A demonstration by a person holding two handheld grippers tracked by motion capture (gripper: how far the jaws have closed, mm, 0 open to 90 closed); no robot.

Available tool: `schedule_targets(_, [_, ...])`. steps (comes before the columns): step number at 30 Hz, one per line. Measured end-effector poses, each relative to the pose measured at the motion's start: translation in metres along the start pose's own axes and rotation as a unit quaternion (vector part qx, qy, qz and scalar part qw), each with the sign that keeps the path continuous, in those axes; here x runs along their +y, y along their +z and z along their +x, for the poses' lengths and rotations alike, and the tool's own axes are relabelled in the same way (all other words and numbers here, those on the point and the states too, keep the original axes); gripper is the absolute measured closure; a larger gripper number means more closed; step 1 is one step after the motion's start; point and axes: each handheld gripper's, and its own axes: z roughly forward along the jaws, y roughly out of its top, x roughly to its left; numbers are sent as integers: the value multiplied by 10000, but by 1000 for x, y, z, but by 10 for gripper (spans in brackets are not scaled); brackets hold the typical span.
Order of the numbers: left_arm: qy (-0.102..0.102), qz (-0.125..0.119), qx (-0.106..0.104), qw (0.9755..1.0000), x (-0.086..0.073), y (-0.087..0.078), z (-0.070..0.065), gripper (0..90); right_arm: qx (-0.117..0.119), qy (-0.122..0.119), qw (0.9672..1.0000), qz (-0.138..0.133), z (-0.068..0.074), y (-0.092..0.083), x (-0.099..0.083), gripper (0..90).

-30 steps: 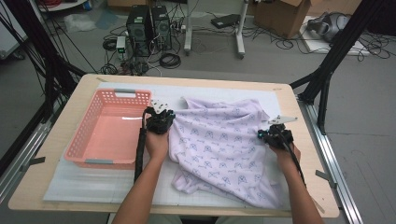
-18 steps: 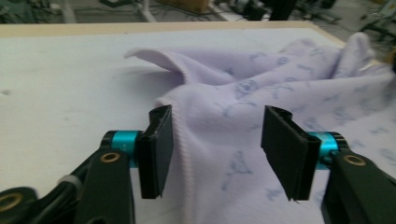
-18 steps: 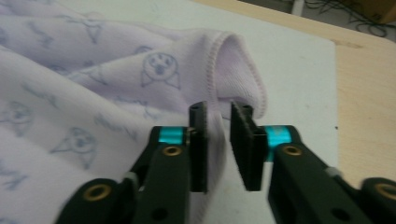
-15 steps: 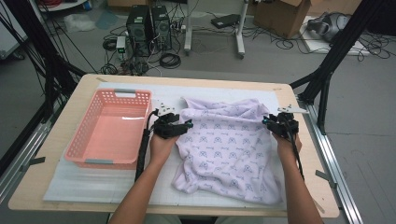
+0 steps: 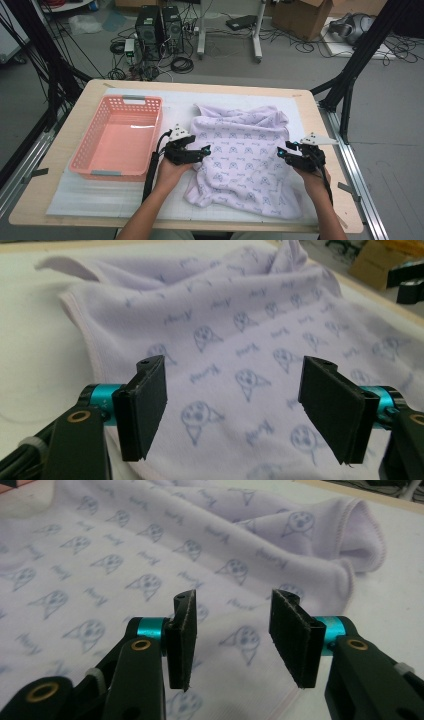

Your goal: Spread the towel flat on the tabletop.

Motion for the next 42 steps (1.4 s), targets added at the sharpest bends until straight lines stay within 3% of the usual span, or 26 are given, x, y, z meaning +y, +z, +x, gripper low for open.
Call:
schedule_targets(2, [47, 27, -133, 9999, -6, -5, -3, 278, 59, -13, 10000, -34, 4, -5, -7, 515])
schedule_targets(5, [168, 98, -130, 9997, -16, -12, -9, 289, 153, -11, 9999, 8, 9, -12, -18, 510])
schedule_targets(17, [184, 213, -476, 9985, -44, -46, -18, 312, 591, -291, 9976, 224, 30, -30, -37, 501])
schedule_targets(21, [255, 306, -621, 9973, -47, -50, -22, 336, 767, -386, 9958, 322, 35, -27, -38, 501])
schedule_targets(25, [339, 448, -632, 9964, -48, -51, -26, 359, 805, -598, 9928, 661, 43, -18, -41, 507])
schedule_targets(27, [428, 691, -616, 9948, -48, -47, -28, 391, 794, -703, 9911, 808, 45, -13, -43, 553])
schedule_targets(29, [496, 945, -567, 9927, -47, -42, -29, 425, 902, -605, 9911, 765, 44, -11, -45, 655])
schedule_targets(31, [557, 1026, -524, 9918, -47, -40, -30, 475, 892, -606, 9912, 769, 45, -10, -45, 730])
schedule_targets(33, [511, 983, -517, 9925, -47, -40, -30, 588, 940, -668, 9901, 795, 47, -9, -44, 822])
schedule_targets(34, [550, 941, -533, 9926, -47, -42, -31, 714, 951, -715, 9896, 804, 48, -9, -43, 839])
schedule_targets(35, [602, 922, -506, 9926, -47, -42, -31, 760, 947, -698, 9896, 822, 49, -10, -43, 852])
schedule_targets(38, [646, 546, -435, 9955, -45, -48, -33, 802, 968, -714, 9902, 704, 48, -12, -41, 862])
schedule_targets(42, [572, 35, -350, 9977, -33, -55, -29, 798, 860, -608, 9941, 267, 43, -21, -30, 862])
